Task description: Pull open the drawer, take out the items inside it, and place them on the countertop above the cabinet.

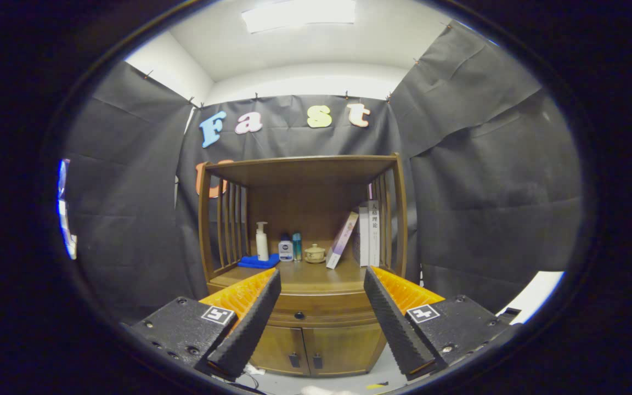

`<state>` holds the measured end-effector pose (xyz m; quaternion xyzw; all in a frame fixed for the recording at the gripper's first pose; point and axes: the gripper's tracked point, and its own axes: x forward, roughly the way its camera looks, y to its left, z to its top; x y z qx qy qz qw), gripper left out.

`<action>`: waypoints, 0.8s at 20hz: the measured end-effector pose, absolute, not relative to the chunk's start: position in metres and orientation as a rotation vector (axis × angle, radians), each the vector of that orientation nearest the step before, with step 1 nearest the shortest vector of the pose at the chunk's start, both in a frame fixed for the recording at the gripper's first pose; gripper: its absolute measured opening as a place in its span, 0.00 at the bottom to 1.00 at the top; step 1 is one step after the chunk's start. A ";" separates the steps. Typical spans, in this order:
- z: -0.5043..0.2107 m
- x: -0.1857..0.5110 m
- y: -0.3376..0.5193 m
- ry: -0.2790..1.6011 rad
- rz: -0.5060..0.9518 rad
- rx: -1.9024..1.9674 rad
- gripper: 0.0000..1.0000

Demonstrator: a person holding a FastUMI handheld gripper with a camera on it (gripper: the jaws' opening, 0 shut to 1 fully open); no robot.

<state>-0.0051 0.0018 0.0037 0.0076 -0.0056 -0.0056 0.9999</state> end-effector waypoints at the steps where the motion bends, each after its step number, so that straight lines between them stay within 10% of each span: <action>1: 0.004 -0.004 0.003 -0.012 -0.009 0.017 0.99; 16: -0.089 0.054 0.038 0.123 0.045 0.030 0.99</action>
